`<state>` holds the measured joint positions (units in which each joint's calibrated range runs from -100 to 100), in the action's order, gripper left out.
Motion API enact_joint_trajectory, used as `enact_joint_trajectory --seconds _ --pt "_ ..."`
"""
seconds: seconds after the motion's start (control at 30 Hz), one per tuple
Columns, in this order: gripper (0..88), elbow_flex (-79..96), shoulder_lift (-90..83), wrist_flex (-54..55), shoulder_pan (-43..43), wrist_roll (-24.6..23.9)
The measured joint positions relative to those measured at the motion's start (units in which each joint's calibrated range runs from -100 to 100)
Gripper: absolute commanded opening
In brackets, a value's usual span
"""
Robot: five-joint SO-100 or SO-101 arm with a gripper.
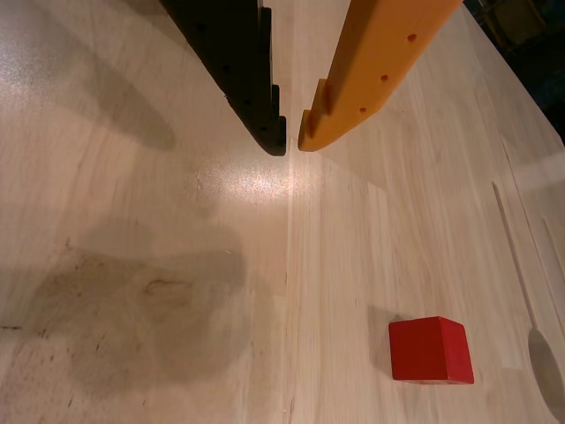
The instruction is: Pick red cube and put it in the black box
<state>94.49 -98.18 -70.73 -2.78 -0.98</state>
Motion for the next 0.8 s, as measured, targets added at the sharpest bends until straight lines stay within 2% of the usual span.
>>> enact_joint_trajectory --seconds 0.6,0.8 --pt "0.9 -0.2 0.9 0.1 -2.7 -0.1" --pt "0.9 -6.5 9.4 1.7 -2.7 -0.3"
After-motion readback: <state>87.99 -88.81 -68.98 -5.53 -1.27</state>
